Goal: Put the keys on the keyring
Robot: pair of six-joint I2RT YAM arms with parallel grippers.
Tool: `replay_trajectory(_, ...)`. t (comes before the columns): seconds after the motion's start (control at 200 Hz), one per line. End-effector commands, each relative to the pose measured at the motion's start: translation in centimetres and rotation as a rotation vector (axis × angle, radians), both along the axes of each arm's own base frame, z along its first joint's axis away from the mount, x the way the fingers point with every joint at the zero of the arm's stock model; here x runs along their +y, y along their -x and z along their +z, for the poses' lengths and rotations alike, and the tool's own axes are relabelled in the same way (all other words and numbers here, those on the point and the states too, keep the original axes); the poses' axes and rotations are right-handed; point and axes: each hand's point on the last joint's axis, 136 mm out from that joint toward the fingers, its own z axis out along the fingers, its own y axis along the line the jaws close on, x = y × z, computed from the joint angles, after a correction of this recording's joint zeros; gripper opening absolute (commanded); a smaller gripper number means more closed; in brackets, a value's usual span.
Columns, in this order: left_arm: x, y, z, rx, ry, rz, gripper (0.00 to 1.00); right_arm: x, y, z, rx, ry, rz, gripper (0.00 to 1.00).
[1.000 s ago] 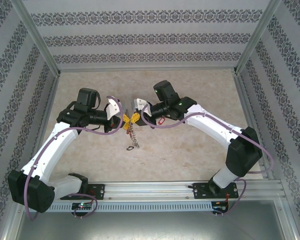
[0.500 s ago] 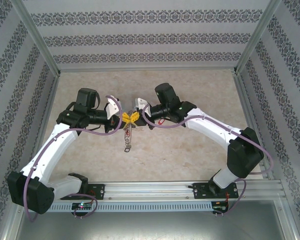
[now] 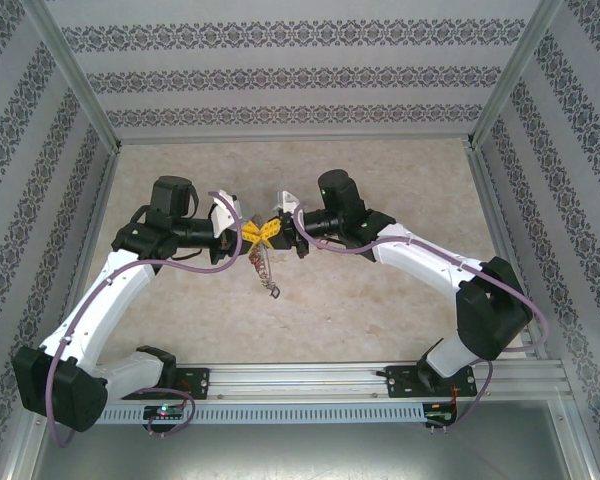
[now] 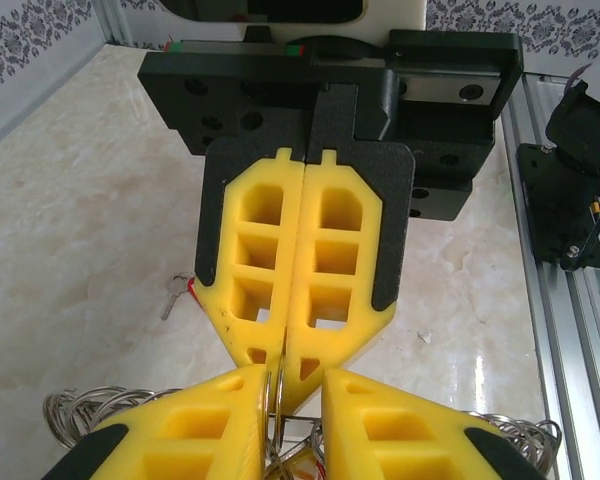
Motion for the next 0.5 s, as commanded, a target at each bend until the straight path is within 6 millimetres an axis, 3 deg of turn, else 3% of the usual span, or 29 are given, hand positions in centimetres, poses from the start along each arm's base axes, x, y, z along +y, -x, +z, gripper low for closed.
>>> replay_trajectory(0.0,0.14,0.56,-0.40,0.004,-0.019,-0.012,0.21,-0.48,0.28,3.96,-0.097,-0.103,0.020,0.00)
replay_trajectory(0.155,0.73,-0.10,-0.67,0.003,-0.039,0.039,0.08,-0.57,0.12,3.89,-0.097,-0.098,0.015,0.00)
replay_trajectory(0.305,0.62,-0.36,-0.66,0.016,-0.030,0.044,0.06,-0.36,0.19,3.89,-0.100,-0.096,0.021,0.00)
replay_trajectory(0.34,0.52,-0.38,-0.63,0.019,-0.027,0.038,0.00,-0.28,0.20,3.94,-0.100,-0.096,0.021,0.00)
replay_trajectory(0.495,0.41,-0.04,-0.58,0.026,-0.041,0.001,0.00,-0.02,0.32,3.65,-0.107,-0.073,0.034,0.00)
